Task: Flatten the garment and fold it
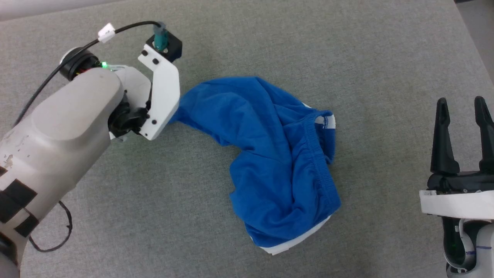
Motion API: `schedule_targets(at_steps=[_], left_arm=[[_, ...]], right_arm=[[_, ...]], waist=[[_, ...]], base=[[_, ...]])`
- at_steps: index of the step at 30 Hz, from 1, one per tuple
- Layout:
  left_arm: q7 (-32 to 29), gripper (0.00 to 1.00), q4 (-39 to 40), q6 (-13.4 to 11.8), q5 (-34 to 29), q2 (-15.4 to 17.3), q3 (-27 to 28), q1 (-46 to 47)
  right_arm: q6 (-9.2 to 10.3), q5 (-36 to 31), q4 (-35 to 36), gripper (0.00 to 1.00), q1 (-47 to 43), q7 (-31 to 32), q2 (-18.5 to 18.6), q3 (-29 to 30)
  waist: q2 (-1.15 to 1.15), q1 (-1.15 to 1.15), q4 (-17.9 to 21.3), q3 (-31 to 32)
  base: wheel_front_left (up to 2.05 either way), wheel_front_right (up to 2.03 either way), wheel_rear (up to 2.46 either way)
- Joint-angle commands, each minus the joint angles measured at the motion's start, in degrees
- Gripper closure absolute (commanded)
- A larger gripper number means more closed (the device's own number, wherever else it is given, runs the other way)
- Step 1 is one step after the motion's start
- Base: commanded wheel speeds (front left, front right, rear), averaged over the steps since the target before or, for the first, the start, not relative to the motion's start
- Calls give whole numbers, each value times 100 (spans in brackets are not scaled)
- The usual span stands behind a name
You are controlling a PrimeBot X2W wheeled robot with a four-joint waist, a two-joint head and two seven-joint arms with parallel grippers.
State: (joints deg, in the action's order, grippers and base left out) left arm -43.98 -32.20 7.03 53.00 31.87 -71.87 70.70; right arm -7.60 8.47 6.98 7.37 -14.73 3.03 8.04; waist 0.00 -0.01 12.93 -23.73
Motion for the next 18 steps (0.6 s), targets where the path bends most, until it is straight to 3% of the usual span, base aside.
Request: schedule_targets(at_steps=[1,3,4,5,9,18], left_arm=[[-156,0,80,46,-15,-71,-145,-445],[-269,5,224,46,-6,-53,-146,-511],[-316,62,294,46,-30,-34,-146,-521],[-332,100,345,46,-35,-15,-147,-526],[-229,100,441,46,158,21,-147,-540],[1103,100,604,46,667,73,-148,-388]], right_arm=[[11,-28,10,0,102,-27,-15,10],[11,-71,4,0,107,-27,-15,19],[11,-87,4,0,113,-27,-15,23],[11,-101,7,0,120,-27,-15,25],[11,-137,13,0,111,-27,-15,8],[11,-233,-34,0,-132,-27,-15,99]], waist=[[0,1,-37,17],[0,1,-98,58],[0,1,-126,77],[0,1,-151,95],[0,1,-239,168],[0,1,-638,569]], base=[[0,0,0],[0,0,0],[0,0,0],[0,0,0],[0,0,0],[0,0,0]])
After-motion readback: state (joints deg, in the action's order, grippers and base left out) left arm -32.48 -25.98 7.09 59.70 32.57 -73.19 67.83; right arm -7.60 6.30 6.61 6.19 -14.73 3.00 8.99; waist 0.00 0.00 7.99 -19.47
